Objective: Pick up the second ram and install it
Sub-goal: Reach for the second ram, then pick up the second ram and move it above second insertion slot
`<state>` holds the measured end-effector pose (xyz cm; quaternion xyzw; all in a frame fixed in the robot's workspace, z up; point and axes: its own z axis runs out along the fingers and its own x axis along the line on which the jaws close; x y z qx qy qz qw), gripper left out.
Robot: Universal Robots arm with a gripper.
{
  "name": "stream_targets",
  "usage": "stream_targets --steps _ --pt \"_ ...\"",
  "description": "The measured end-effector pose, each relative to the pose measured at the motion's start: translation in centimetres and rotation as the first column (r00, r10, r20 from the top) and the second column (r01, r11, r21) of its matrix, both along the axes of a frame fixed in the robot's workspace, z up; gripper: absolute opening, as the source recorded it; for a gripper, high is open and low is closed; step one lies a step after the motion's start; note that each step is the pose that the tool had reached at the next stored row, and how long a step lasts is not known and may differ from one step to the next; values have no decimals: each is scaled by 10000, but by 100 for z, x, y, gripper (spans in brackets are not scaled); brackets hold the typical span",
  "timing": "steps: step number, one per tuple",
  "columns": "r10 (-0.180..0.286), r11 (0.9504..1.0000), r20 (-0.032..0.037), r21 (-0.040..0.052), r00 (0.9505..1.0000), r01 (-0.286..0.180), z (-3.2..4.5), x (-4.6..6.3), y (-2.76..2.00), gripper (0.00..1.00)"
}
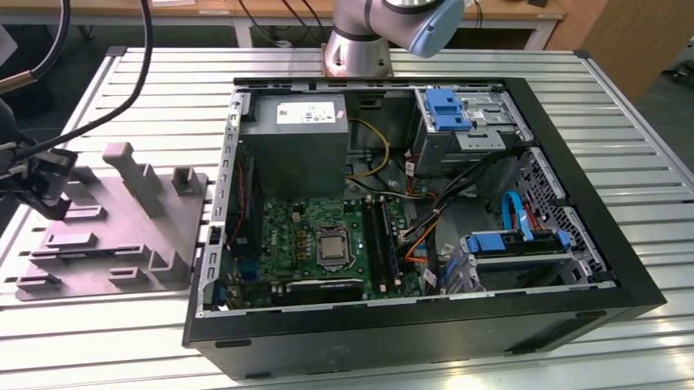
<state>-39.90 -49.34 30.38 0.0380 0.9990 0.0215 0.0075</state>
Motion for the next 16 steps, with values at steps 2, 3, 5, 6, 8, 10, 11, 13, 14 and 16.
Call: stream_targets --steps 2,3,5,6,8,10,11,13,14,16 --pt "0 10000 -10 1 10000 0 -30 0 -4 10" --pt "-1 10000 -16 0 10000 1 -45 -1 -5 10" --pt "1 10000 -25 0 10000 -1 -76 -3 -6 10" --pt "1 10000 -31 0 10000 -1 -92 -7 -6 10" --pt "0 10000 -34 0 10000 0 -113 -16 -6 10" --pt "1 10000 -35 0 10000 -1 -114 -21 -5 10" --pt "0 10000 -34 0 10000 0 -114 -27 -5 10" --pt "1 10000 -34 0 10000 -1 -114 -28 -5 10" --pt "1 10000 -34 0 10000 -1 -114 -28 -5 10" --pt "1 10000 -34 0 10000 -1 -114 -29 -5 10"
